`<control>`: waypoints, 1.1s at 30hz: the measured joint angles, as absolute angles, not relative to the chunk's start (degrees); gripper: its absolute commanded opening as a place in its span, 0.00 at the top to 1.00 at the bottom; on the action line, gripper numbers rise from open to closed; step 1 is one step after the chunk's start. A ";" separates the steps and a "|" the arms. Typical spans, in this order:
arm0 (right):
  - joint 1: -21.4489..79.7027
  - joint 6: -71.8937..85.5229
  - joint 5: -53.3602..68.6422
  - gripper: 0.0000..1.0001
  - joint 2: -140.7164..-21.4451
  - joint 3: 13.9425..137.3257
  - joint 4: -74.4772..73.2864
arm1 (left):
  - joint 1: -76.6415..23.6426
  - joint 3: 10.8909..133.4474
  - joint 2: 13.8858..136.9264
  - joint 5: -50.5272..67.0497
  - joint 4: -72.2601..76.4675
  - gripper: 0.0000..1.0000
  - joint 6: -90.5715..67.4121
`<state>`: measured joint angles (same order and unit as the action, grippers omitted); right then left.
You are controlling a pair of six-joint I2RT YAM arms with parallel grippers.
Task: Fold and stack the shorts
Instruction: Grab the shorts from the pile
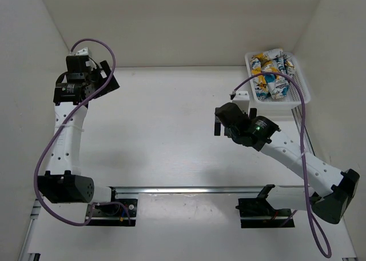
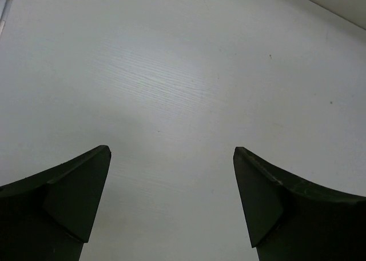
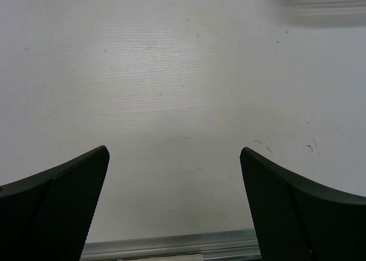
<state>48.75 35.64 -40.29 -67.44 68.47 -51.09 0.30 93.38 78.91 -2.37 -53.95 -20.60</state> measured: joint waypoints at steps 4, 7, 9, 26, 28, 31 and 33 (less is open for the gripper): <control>48.71 36.32 -40.60 0.00 -68.14 68.47 -51.35 | 2.20 92.23 78.87 2.28 -53.23 0.00 -20.62; 47.97 36.71 -41.25 0.00 -68.27 68.47 -51.37 | 2.94 90.83 78.89 4.86 -52.60 0.00 -20.62; 46.35 36.56 -41.65 0.00 -68.77 68.47 -51.35 | 3.03 90.30 78.89 5.98 -52.29 0.00 -20.58; -2.63 25.85 -11.70 0.01 -96.95 96.79 -45.60 | 0.30 89.82 73.65 6.42 -50.04 0.00 -18.22; -4.25 25.36 -10.07 0.01 -104.14 103.74 -46.37 | 0.30 89.95 73.63 6.42 -49.74 0.00 -18.09; -5.87 24.99 -8.58 0.02 -114.65 114.13 -46.35 | 0.30 89.97 73.71 6.46 -49.52 0.00 -18.02; -6.98 25.02 -8.14 0.05 -121.32 120.64 -46.76 | 0.30 89.97 73.95 6.59 -49.34 0.00 -18.02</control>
<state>-6.98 25.02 -8.14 -121.32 120.64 -46.76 0.30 89.97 73.95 6.59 -49.34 -18.02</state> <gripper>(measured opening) 0.969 0.998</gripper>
